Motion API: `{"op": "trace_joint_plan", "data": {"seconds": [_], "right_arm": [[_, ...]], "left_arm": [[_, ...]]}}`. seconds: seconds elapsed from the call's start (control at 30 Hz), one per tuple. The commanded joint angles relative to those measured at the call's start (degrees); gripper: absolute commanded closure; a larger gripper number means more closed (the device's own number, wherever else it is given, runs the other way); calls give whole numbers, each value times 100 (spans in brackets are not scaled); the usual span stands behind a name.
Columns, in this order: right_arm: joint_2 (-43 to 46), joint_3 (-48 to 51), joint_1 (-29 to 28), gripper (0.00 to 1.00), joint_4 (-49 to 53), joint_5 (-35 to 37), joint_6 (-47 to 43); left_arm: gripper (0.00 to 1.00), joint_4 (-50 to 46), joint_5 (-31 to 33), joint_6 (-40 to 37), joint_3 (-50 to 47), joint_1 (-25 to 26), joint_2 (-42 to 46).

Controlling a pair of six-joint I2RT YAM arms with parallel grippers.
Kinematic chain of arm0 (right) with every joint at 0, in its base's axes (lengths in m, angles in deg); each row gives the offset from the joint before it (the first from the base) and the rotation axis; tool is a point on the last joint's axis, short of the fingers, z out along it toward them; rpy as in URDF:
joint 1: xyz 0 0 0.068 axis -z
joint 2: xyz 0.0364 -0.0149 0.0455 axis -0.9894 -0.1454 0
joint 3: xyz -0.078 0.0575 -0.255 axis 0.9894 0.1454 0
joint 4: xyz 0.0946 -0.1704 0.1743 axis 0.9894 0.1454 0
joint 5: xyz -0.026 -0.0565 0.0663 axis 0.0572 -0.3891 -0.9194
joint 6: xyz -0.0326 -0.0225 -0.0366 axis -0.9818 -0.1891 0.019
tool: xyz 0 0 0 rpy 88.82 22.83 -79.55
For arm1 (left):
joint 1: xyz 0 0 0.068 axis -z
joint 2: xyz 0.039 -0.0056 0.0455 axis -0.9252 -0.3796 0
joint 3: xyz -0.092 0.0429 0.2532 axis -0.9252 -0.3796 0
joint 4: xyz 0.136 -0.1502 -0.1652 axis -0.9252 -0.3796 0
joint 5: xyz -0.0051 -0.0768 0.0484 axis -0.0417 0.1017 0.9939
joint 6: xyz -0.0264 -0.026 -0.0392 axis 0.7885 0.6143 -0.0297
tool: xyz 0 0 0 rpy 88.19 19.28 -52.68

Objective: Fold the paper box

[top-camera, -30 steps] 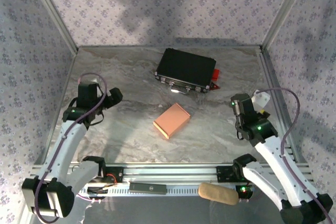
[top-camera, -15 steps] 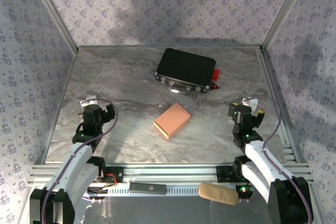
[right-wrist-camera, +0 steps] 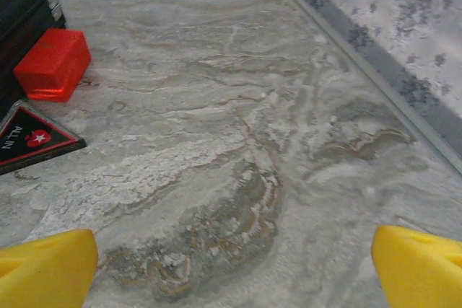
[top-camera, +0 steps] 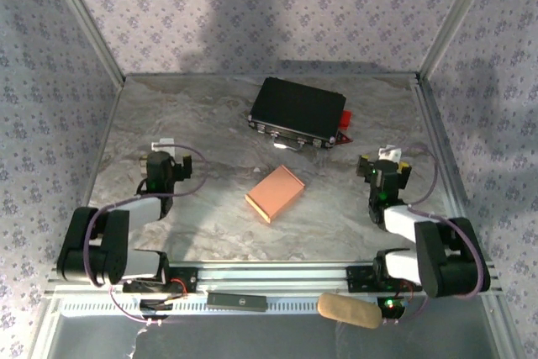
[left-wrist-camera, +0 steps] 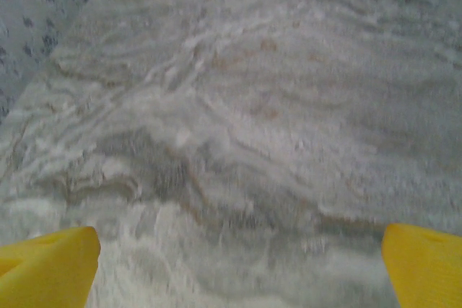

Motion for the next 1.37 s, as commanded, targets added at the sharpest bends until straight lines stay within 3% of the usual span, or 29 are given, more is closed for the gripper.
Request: {"op": "trace_joint_plan", "data": {"seconds": [0.0, 0.1, 0.17, 0.27, 0.3, 0.37, 0.53, 1.33], "right_arm": [[-306, -292, 69, 1, -699, -328, -468], [-828, -193, 330, 1, -1369, -674, -557], [-1132, -215, 397, 1, -1622, -817, -535], [-1473, -283, 382, 1, -1860, -772, -568], [-1386, -365, 388, 1, -1577, -798, -554], [-1444, -354, 409, 1, -1631, -898, -578], [-1464, -794, 635, 1, -835, -1295, -430], [-1458, -752, 596, 1, -884, -1224, -456]], "left_arm": [[0, 687, -113, -167, 294, -57, -297], [0, 1406, -106, -115, 236, -121, -798], [0, 1121, -416, 69, 283, -320, -757], [0, 2348, -562, 232, -82, -533, -1213], [0, 1884, -642, 245, -21, -539, -1021], [0, 2100, -858, 115, -20, -536, -1154], [0, 1361, -742, 467, 246, -724, -1053], [0, 1478, -735, 443, 225, -722, -1079]]}}
